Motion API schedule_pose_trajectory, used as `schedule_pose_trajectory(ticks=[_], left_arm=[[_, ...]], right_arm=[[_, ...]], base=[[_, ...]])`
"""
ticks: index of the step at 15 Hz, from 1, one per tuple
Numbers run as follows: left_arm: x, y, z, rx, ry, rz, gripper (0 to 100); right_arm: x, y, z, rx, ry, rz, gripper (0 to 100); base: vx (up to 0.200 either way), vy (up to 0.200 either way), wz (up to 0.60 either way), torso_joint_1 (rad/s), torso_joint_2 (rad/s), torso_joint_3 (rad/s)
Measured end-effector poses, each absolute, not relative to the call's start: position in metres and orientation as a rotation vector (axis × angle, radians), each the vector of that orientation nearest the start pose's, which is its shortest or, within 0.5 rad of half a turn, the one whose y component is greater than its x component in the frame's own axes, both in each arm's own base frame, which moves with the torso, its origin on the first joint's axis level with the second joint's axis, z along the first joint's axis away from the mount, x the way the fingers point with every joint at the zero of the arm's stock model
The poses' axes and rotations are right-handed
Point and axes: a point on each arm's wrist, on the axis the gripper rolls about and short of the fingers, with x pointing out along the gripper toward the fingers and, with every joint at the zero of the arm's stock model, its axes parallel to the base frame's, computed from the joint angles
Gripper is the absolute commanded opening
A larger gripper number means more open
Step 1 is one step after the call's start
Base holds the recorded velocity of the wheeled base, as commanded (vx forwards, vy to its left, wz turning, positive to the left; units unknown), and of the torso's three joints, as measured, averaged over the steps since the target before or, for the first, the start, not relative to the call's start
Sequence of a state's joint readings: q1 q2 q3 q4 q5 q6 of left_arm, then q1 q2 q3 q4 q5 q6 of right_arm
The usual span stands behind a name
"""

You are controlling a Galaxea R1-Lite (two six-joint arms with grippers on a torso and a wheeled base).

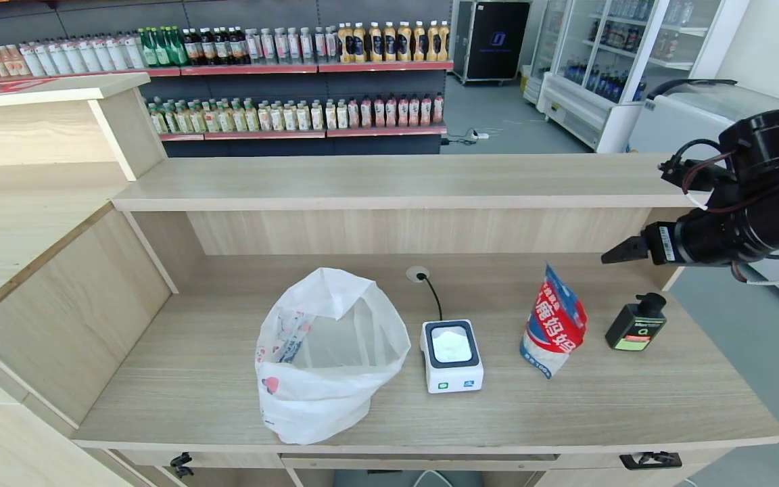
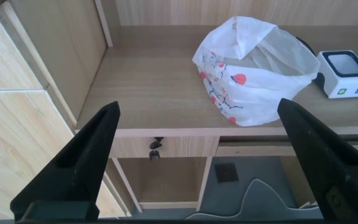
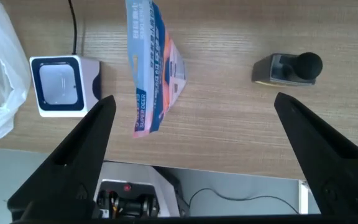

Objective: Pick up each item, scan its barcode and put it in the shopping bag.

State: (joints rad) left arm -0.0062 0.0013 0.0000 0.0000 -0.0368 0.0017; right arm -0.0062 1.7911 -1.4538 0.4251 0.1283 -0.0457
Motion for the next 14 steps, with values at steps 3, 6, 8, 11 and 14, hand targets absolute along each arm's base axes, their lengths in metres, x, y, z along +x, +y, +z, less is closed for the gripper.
schedule_pose_trajectory(ticks=[3, 6, 8, 11, 14], left_arm=[[-0.023, -0.001, 0.076, 0.001, 0.001, -0.043, 100], [-0.023, -0.001, 0.076, 0.001, 0.001, -0.043, 100], [-0.023, -0.001, 0.076, 0.002, 0.001, -0.043, 100], [-0.023, -0.001, 0.076, 0.001, 0.001, -0.043, 100], [-0.023, -0.001, 0.076, 0.002, 0.001, -0.043, 100]], right_arm=[[0.339, 0.002, 0.225, -0.008, 0.786, 0.146, 100], [0.349, 0.004, 0.211, -0.013, 0.821, 0.189, 100], [0.355, 0.005, 0.2, -0.022, 0.845, 0.237, 100], [0.364, 0.009, 0.184, -0.005, 0.881, 0.287, 100], [0.376, 0.011, 0.17, 0.007, 0.876, 0.316, 100]], base=[[0.0, 0.0, 0.0, 0.0, 0.0, 0.0], [0.0, 0.0, 0.0, 0.0, 0.0, 0.0], [0.0, 0.0, 0.0, 0.0, 0.0, 0.0], [0.0, 0.0, 0.0, 0.0, 0.0, 0.0], [0.0, 0.0, 0.0, 0.0, 0.0, 0.0]])
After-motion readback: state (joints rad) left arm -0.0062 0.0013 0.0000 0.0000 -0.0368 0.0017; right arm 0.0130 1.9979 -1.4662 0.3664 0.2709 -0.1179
